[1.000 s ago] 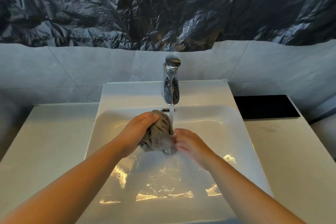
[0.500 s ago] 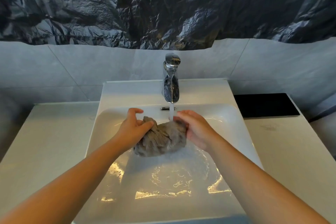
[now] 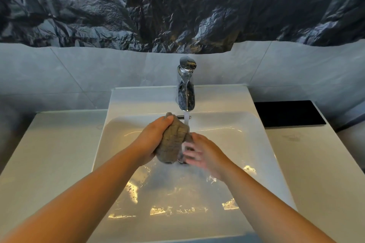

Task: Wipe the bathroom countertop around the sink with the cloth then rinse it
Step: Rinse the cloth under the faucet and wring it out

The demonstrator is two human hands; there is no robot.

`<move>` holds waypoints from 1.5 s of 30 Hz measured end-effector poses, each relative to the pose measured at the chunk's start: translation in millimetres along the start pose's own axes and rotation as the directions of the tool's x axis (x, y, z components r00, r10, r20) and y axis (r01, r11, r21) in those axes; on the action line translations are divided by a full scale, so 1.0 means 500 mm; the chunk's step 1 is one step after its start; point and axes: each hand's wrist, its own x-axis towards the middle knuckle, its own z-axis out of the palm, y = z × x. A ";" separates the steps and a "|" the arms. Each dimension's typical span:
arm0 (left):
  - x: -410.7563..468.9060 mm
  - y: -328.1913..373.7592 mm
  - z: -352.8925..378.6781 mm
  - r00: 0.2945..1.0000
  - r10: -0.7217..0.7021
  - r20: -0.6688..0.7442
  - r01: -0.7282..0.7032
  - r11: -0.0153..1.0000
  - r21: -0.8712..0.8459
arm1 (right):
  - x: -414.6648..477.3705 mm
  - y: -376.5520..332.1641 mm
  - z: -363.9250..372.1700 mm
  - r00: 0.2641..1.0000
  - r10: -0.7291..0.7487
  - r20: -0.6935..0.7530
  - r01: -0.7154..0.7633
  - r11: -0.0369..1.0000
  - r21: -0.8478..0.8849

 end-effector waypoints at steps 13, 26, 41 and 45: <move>0.031 -0.033 0.011 0.995 0.009 -0.095 0.036 0.882 0.471 | 0.010 -0.088 0.015 0.957 -0.276 -0.093 0.290 0.935 0.206; 0.063 -0.053 0.032 0.952 -0.092 -0.291 0.096 0.995 -0.001 | 0.014 -0.019 0.030 0.994 -0.095 -0.056 0.100 0.990 0.098; 0.048 -0.069 0.028 0.925 -0.140 -0.352 0.136 0.990 -0.037 | 0.009 -0.014 0.024 0.933 -0.265 -0.243 0.247 0.964 -0.101; 0.038 -0.056 0.021 0.952 -0.288 -0.099 0.260 0.938 -0.230 | -0.006 -0.013 0.020 0.953 -0.268 -0.141 0.260 0.963 -0.077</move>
